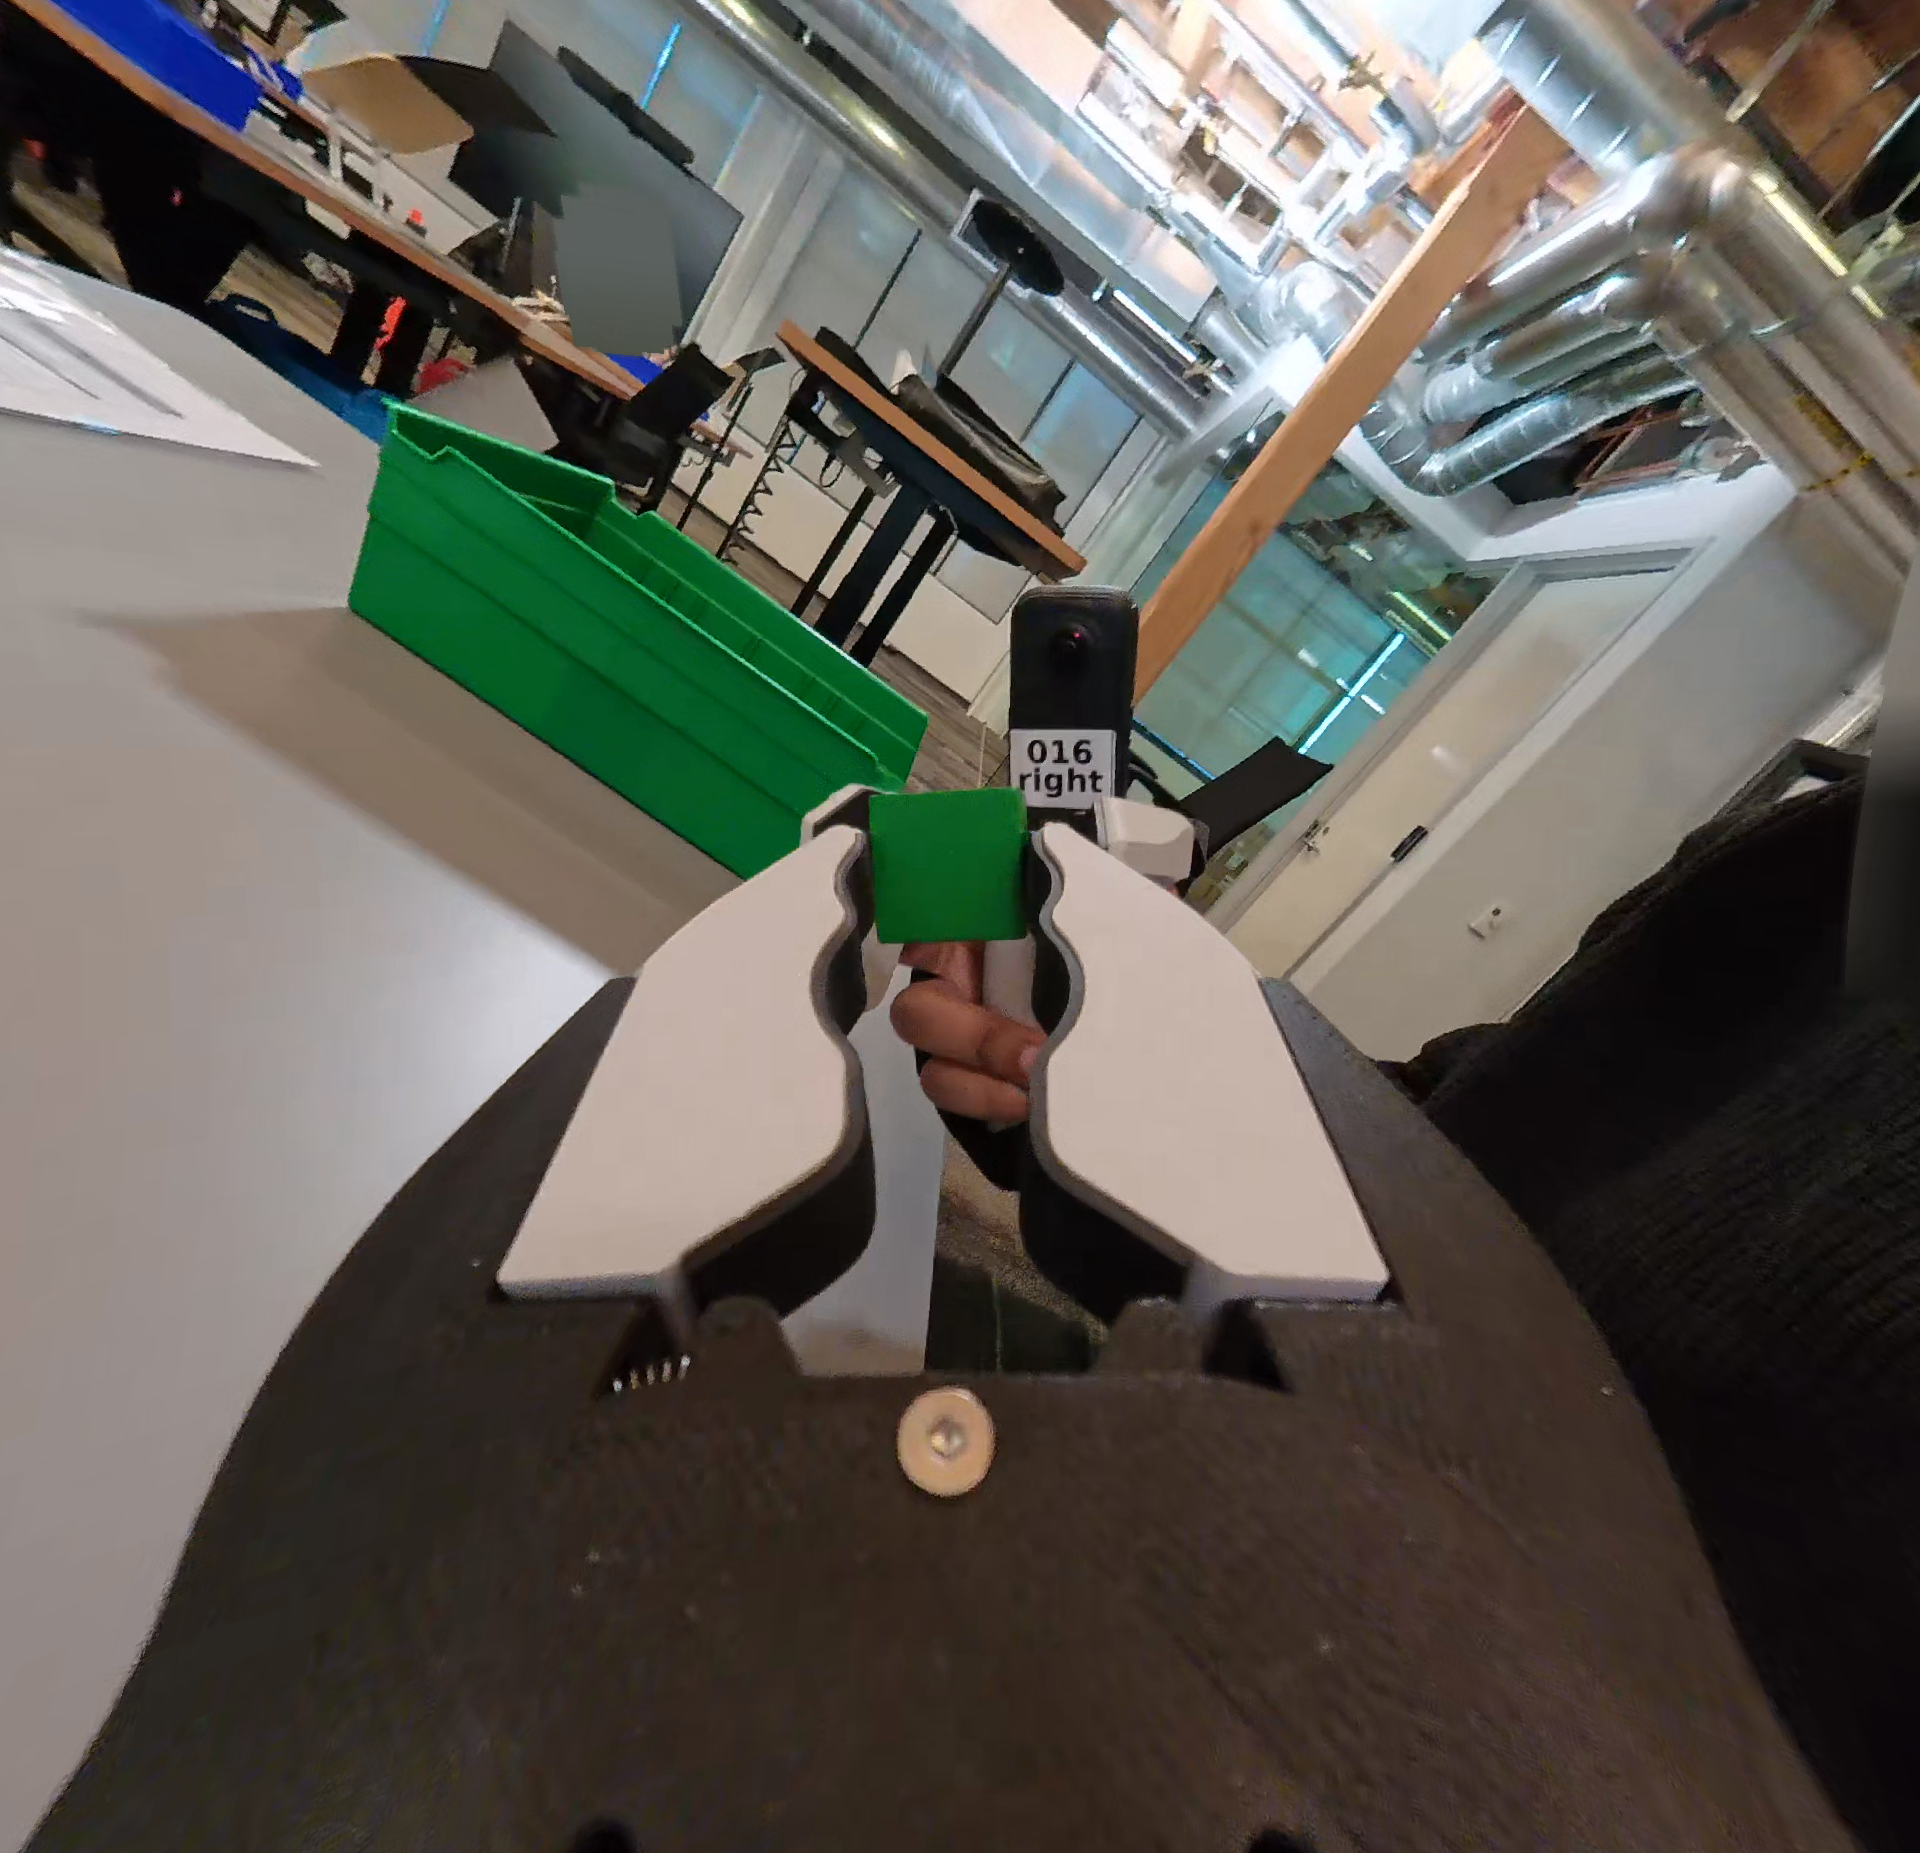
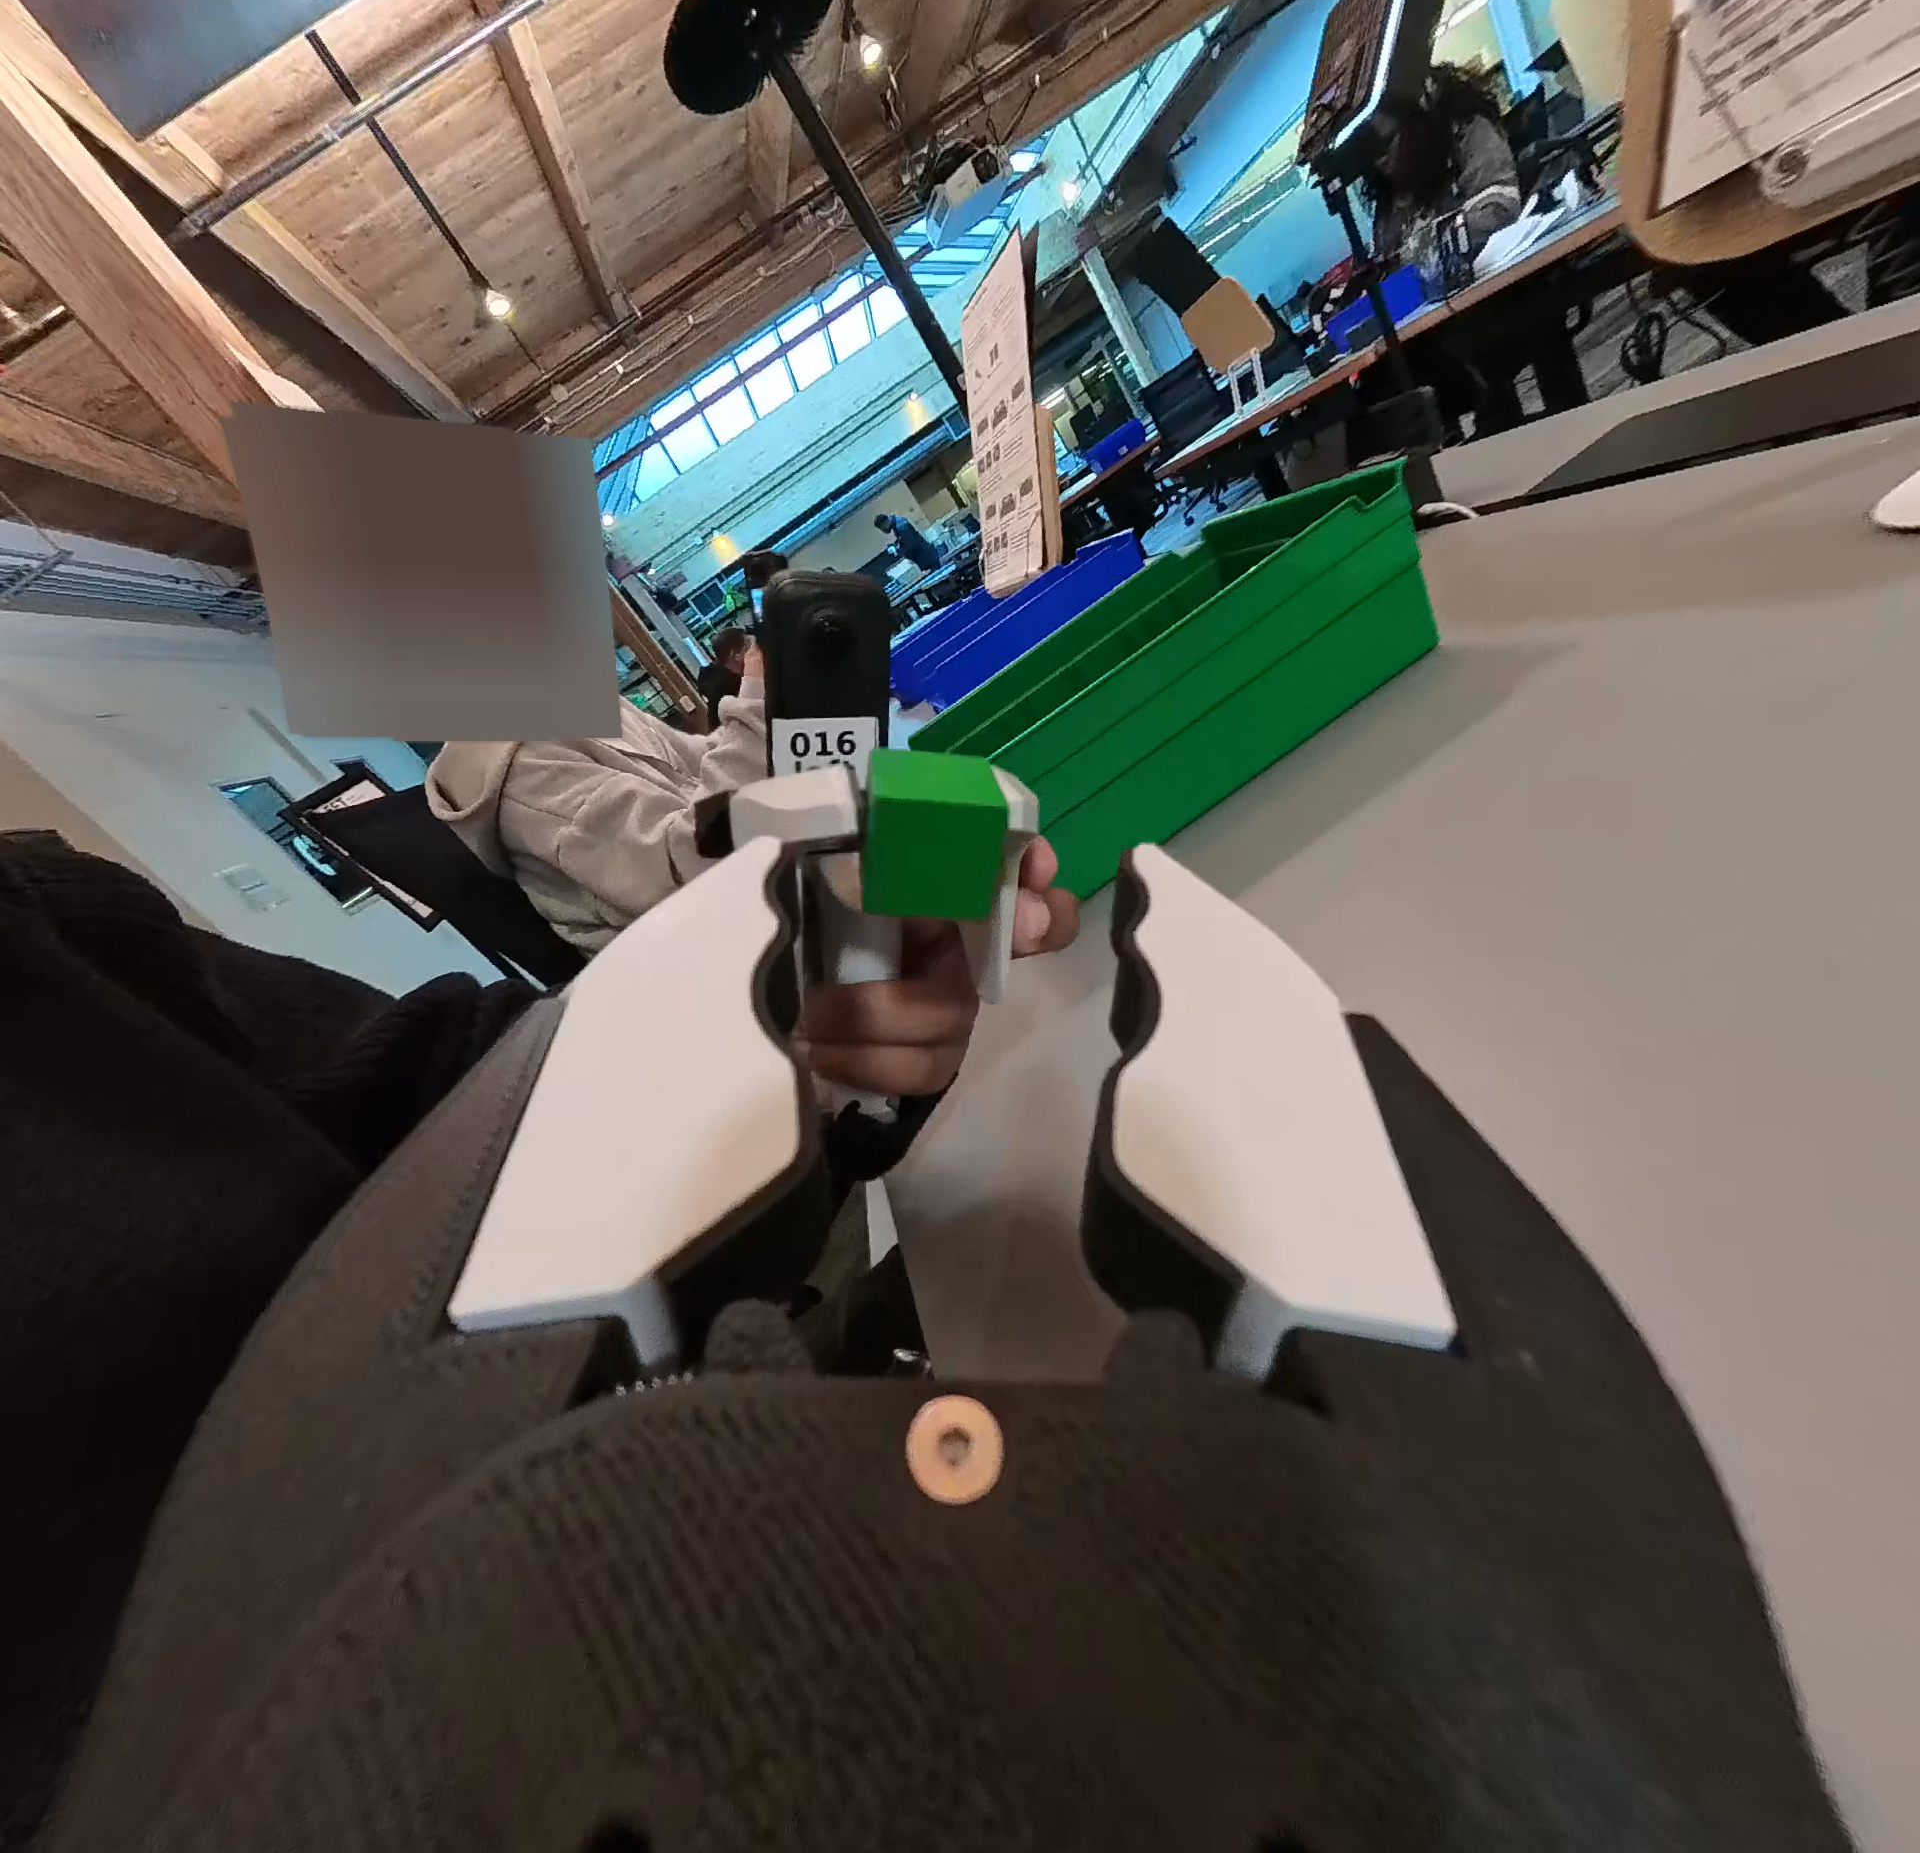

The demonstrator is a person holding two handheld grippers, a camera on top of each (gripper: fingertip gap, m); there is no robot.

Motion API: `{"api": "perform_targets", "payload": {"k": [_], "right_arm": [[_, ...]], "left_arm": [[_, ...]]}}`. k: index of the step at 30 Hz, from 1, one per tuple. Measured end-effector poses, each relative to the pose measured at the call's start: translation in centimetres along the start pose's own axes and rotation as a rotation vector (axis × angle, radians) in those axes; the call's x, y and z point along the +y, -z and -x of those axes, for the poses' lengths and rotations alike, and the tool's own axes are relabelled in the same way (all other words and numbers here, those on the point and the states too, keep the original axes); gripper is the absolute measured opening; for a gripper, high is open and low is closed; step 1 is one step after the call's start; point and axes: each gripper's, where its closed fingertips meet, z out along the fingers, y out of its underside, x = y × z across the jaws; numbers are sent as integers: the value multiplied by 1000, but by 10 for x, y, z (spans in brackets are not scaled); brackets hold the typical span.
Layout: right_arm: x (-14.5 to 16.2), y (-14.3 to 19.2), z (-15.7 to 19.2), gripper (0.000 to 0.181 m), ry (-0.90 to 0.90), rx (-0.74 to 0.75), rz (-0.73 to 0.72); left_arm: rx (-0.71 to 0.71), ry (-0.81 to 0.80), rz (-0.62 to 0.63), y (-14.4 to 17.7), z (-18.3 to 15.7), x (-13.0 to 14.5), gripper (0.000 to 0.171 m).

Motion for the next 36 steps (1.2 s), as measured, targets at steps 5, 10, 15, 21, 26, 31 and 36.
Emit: {"api": "perform_targets", "payload": {"k": [5, 10, 15, 21, 26, 31, 36], "right_arm": [[5, -3, 4, 45, 12, -22, 23], [10, -7, 6, 44, -20, -50, 39], [10, -6, 7, 42, -21, -51, 36], [5, -3, 5, 40, -83, -69, 0], [2, -1, 4, 40, -154, -99, -24], [7, -4, 5, 40, -176, -109, -2], [13, -7, 5, 38, -133, -89, 34]], "left_arm": [[28, 32, -13, 2, -2, 1, 27], [30, 38, -8, 3, 1, 3, 27], [37, 59, -13, 4, 3, 4, 27], [48, 62, 7, 1, 2, 10, 27], [48, 67, 3, 2, 3, 10, 27], [50, 73, -5, 2, 2, 9, 27], [54, 74, -10, 2, 1, 8, 27]]}}
